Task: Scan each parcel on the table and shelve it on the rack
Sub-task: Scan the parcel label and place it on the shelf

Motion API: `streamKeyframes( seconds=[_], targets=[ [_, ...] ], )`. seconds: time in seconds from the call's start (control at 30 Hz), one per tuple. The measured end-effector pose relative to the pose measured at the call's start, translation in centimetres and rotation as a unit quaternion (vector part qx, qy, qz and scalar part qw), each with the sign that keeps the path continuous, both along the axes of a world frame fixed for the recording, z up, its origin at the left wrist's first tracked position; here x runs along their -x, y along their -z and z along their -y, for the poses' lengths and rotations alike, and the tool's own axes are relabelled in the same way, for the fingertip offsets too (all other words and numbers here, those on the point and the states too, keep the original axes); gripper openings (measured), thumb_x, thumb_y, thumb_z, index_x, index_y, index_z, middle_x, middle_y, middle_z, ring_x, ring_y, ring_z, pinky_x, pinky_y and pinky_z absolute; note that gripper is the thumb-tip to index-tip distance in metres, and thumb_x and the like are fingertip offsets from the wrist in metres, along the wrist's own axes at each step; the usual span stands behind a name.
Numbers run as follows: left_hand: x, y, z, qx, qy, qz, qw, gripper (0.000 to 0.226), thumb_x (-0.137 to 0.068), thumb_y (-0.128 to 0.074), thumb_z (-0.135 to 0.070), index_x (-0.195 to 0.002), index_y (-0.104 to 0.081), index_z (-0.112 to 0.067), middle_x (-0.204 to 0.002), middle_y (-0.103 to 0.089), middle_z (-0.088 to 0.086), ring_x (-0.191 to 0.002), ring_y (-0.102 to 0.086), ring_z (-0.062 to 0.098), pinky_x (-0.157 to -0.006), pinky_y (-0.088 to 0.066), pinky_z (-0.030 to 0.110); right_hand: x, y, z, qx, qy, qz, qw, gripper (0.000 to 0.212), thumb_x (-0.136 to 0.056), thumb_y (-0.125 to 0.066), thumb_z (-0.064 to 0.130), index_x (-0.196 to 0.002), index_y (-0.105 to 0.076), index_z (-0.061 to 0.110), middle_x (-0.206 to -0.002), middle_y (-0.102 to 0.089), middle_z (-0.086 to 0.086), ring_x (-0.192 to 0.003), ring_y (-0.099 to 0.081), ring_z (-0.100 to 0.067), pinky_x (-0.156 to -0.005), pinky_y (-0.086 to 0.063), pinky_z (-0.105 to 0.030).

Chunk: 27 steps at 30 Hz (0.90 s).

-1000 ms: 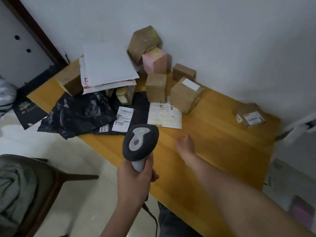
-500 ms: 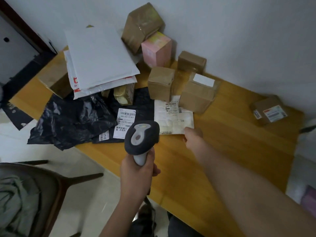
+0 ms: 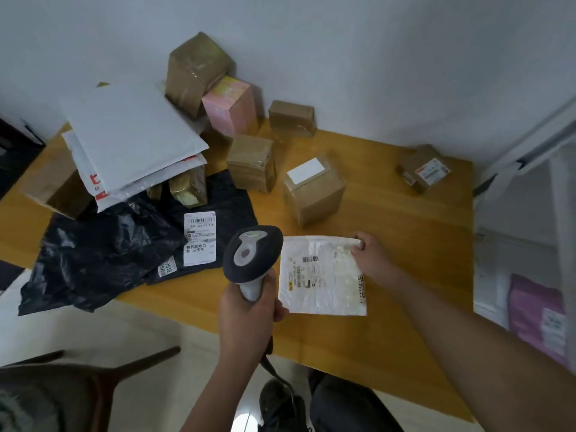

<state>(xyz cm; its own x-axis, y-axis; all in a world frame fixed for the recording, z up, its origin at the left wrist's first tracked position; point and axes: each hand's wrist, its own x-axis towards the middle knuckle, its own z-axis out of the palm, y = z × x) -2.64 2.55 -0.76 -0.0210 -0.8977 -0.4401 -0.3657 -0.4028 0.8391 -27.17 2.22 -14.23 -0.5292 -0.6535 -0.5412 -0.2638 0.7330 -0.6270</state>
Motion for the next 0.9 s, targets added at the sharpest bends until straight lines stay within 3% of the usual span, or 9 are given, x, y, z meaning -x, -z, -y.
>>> streamKeyframes(
  seconds=[0.1, 0.2, 0.3, 0.37, 0.53, 0.63, 0.73, 0.83, 0.9],
  targets=[
    [0.2, 0.1, -0.9, -0.007, 0.018, 0.016, 1.0, 0.046, -0.096, -0.059, -0.03, -0.063, -0.064, 0.003, -0.054, -0.067, 0.01, -0.053, -0.068, 0.022, -0.059, -0.058, 0.033, 0.2, 0.1, -1.3, -0.01, 0.009, 0.009, 1.0, 0.034, -0.099, -0.046, 0.007, -0.131, -0.052, 0.018, -0.125, -0.057, -0.008, -0.089, -0.054, -0.017, -0.066, -0.042, -0.026],
    [0.6, 0.2, -1.5, -0.018, 0.031, 0.021, 0.999, 0.048, -0.096, -0.058, -0.031, -0.061, -0.064, 0.002, -0.054, -0.068, 0.009, -0.053, -0.068, 0.022, -0.059, -0.055, 0.031, -0.3, 0.6, -3.7, -0.025, 0.1, 0.034, 0.994, 0.042, -0.098, -0.045, 0.007, -0.14, -0.043, 0.014, -0.133, -0.053, -0.008, -0.095, -0.054, -0.018, -0.069, -0.044, -0.028],
    [1.1, 0.6, -2.1, -0.023, 0.039, 0.014, 0.999, 0.047, -0.095, -0.06, -0.029, -0.059, -0.063, 0.001, -0.052, -0.066, 0.01, -0.052, -0.067, 0.024, -0.063, -0.059, 0.041, -1.6, 1.4, -6.6, -0.026, 0.271, 0.117, 0.955, 0.034, -0.091, -0.043, -0.004, -0.12, -0.047, 0.014, -0.115, -0.059, -0.012, -0.084, -0.064, -0.024, -0.065, -0.058, -0.036],
    [1.6, 0.9, -2.5, -0.028, 0.037, 0.009, 0.999, 0.044, -0.095, -0.061, -0.027, -0.061, -0.062, 0.0, -0.051, -0.065, 0.01, -0.051, -0.067, 0.025, -0.063, -0.06, 0.044, -2.7, 2.1, -8.4, -0.031, 0.321, 0.159, 0.933, 0.03, -0.09, -0.045, -0.002, -0.115, -0.047, 0.014, -0.101, -0.064, -0.011, -0.077, -0.068, -0.025, -0.065, -0.06, -0.036],
    [2.7, 1.5, -2.9, -0.057, 0.06, 0.009, 0.997, 0.042, -0.094, -0.061, -0.03, -0.077, -0.063, 0.008, -0.054, -0.067, 0.011, -0.05, -0.067, 0.02, -0.056, -0.059, 0.032, -3.9, 3.2, -9.3, -0.044, 0.261, 0.092, 0.96, 0.019, -0.094, -0.056, 0.033, -0.104, -0.053, 0.017, -0.088, -0.066, -0.003, -0.069, -0.066, -0.019, -0.061, -0.058, -0.036],
    [3.5, 1.7, -2.8, -0.068, 0.081, 0.003, 0.994, 0.039, -0.094, -0.061, -0.03, -0.081, -0.062, 0.006, -0.054, -0.066, 0.011, -0.052, -0.068, 0.023, -0.052, -0.056, 0.027, -2.9, 3.2, -8.3, -0.07, 0.228, 0.046, 0.97, 0.007, -0.093, -0.056, 0.022, -0.091, -0.054, 0.015, -0.089, -0.06, -0.002, -0.069, -0.058, -0.015, -0.052, -0.043, -0.027],
    [4.8, 1.8, -2.8, -0.083, 0.101, -0.004, 0.991, 0.037, -0.094, -0.062, -0.03, -0.084, -0.062, 0.006, -0.054, -0.065, 0.009, -0.054, -0.068, 0.024, -0.05, -0.053, 0.021, -1.8, 3.3, -7.9, -0.102, 0.178, 0.056, 0.977, 0.02, -0.088, -0.061, 0.015, -0.072, -0.05, 0.017, -0.076, -0.057, 0.0, -0.062, -0.053, -0.013, -0.051, -0.039, -0.024],
    [6.2, 1.9, -3.2, -0.095, 0.133, 0.002, 0.987, 0.038, -0.095, -0.061, -0.029, -0.082, -0.062, 0.007, -0.056, -0.065, 0.012, -0.05, -0.066, 0.017, -0.048, -0.052, 0.018, -1.0, 3.4, -7.7, -0.129, 0.133, 0.071, 0.98, 0.007, -0.087, -0.066, 0.018, -0.084, -0.061, 0.013, -0.082, -0.063, -0.002, -0.068, -0.059, -0.014, -0.053, -0.046, -0.024],
    [7.0, 1.9, -3.7, -0.097, 0.154, 0.017, 0.983, 0.036, -0.095, -0.059, -0.029, -0.082, -0.061, 0.004, -0.06, -0.065, 0.017, -0.047, -0.065, 0.013, -0.049, -0.053, 0.02, -0.8, 3.6, -7.6, -0.133, 0.117, 0.071, 0.981, 0.01, -0.087, -0.066, 0.019, -0.094, -0.063, 0.013, -0.088, -0.064, -0.002, -0.072, -0.06, -0.013, -0.061, -0.051, -0.027]
  ],
)
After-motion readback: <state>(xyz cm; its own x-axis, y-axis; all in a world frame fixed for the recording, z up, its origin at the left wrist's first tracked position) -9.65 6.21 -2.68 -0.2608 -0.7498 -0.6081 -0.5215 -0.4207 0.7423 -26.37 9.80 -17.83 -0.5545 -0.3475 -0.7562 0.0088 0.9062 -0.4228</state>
